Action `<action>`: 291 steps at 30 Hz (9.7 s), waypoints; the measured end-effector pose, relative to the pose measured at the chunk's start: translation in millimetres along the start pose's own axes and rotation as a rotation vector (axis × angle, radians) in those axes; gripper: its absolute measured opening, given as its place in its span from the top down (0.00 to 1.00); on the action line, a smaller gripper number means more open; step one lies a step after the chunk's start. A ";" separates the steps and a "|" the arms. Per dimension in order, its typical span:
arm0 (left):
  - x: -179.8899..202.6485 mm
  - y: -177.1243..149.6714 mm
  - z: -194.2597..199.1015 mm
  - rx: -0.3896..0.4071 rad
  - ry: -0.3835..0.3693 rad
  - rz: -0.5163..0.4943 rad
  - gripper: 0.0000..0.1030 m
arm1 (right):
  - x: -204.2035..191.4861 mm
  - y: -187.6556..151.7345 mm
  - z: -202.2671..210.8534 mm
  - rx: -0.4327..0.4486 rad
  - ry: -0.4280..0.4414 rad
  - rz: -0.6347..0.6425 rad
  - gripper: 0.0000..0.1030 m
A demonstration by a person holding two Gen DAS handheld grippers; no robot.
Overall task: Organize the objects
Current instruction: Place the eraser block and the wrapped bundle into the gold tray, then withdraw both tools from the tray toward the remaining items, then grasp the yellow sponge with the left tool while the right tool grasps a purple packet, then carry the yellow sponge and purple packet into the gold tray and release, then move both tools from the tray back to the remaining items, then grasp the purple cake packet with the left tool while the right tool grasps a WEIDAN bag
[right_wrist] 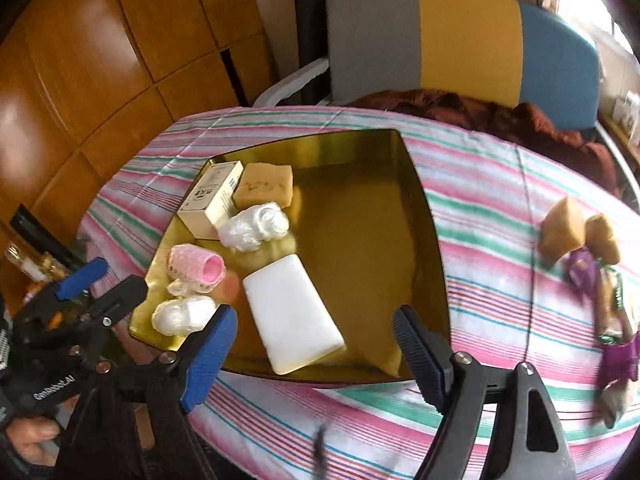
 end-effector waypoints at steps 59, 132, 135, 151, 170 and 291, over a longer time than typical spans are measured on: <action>101.1 11.8 -16.9 -0.054 -0.115 -0.276 0.11 | 301.9 73.2 60.8 0.204 -0.439 -0.371 0.18; 259.5 91.9 -97.9 -0.127 -0.568 -0.296 0.65 | 312.3 79.2 -36.9 -0.071 -0.172 -0.506 0.33; 253.4 85.2 -89.6 -0.133 -0.574 -0.282 0.64 | 317.8 82.2 -42.6 -0.066 -0.182 -0.504 0.34; 181.3 69.1 -48.3 -0.098 -0.504 -0.195 0.64 | 239.4 73.2 -23.7 -0.025 -0.124 -0.215 0.59; 48.7 122.3 -91.9 -0.008 -0.252 -0.037 0.42 | 53.3 90.1 -24.2 -0.013 0.074 -0.105 0.40; 256.3 47.2 -48.6 0.021 -0.362 -0.505 0.11 | 388.6 3.1 129.2 0.355 -0.109 -1.016 0.19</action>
Point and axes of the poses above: each gripper's, at about its wrist camera, not at the fingertips, and z roughly against the way its jaws point, x to its right, y to its top, the point moved 7 cm from there along -z, roughly the way its jaws point, and after that the axes turned 15 degrees about -z, right-handed, at the moved point
